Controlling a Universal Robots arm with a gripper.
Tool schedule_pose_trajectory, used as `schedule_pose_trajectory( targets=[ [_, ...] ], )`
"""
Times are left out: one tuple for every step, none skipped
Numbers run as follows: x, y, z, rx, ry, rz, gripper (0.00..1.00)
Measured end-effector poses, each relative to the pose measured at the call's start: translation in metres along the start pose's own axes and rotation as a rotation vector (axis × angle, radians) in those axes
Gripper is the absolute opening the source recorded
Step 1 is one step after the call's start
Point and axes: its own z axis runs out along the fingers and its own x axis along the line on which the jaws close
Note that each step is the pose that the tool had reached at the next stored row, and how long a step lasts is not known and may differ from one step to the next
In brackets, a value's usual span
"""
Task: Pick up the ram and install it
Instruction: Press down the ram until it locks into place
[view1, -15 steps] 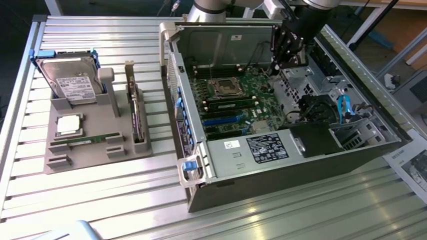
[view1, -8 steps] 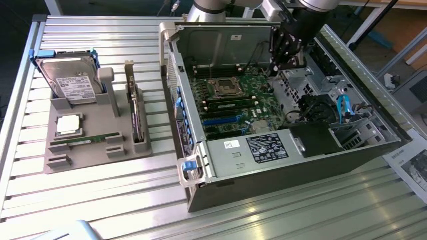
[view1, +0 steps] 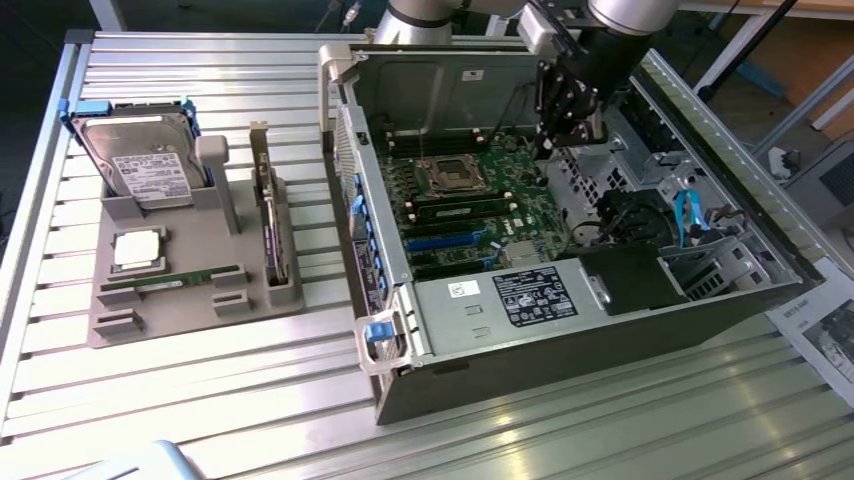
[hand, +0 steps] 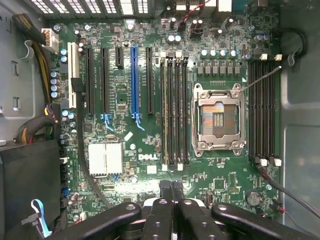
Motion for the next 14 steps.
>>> schedule_pose_trajectory(
  targets=[
    [0.0, 0.0, 0.0008, 0.0, 0.0, 0.0, 0.1],
    [0.0, 0.0001, 0.002, 0.0, -0.0001, 0.0, 0.1],
    [0.0, 0.0001, 0.0028, 0.0, 0.0, 0.0, 0.1],
    [0.0, 0.0002, 0.0039, 0.0, -0.0001, 0.0, 0.1],
    [0.0, 0.0003, 0.0049, 0.0, -0.0001, 0.0, 0.1],
    [0.0, 0.0004, 0.0059, 0.0, 0.0, 0.0, 0.1],
    [0.0, 0.0004, 0.007, 0.0, 0.0, 0.0, 0.1],
    [0.0, 0.0005, 0.0079, 0.0, 0.0001, 0.0, 0.1],
    [0.0, 0.0006, 0.009, 0.0, 0.0, 0.0, 0.1],
    [0.0, 0.0007, 0.0101, 0.0, 0.0, 0.0, 0.1],
    [0.0, 0.0007, 0.0113, 0.0, 0.0, 0.0, 0.1],
    [0.0, 0.0008, 0.0123, 0.0, 0.0, 0.0, 0.1],
    [0.0, 0.0009, 0.0135, 0.0, 0.0, 0.0, 0.1],
    [0.001, 0.0009, 0.0146, 0.0, 0.0, 0.0, 0.1]
  ],
)
